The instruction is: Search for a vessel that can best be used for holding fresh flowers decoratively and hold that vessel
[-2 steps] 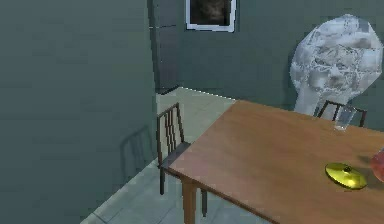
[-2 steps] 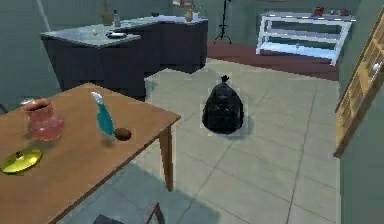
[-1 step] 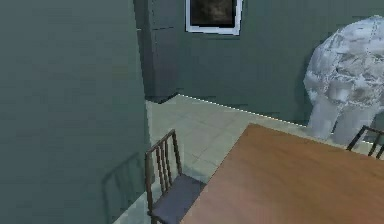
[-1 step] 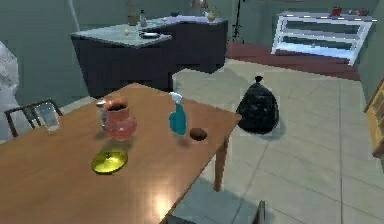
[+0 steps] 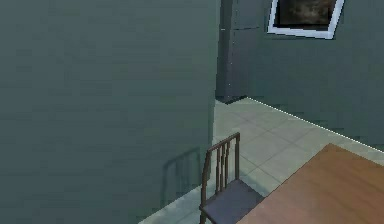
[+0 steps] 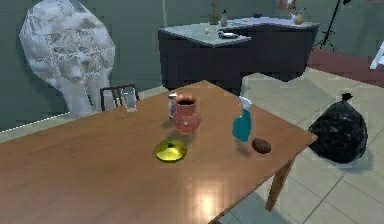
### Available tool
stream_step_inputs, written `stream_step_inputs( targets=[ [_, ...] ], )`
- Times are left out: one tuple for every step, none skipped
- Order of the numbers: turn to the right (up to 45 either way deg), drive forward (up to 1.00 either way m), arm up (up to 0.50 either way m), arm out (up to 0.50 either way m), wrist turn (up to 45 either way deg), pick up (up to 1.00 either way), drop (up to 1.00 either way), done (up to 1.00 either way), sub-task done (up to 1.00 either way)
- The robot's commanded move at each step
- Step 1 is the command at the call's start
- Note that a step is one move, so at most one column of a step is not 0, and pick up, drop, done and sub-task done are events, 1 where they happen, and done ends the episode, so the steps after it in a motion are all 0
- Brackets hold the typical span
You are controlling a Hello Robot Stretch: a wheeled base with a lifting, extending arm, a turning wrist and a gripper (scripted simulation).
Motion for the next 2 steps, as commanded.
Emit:
stream_step_inputs(
  targets=[
    [0.0, 0.0, 0.5, 0.0, 0.0, 0.0, 0.0, 0.0, 0.0],
    [0.0, 0.0, 0.36, 0.0, 0.0, 0.0, 0.0, 0.0, 0.0]
  ],
)
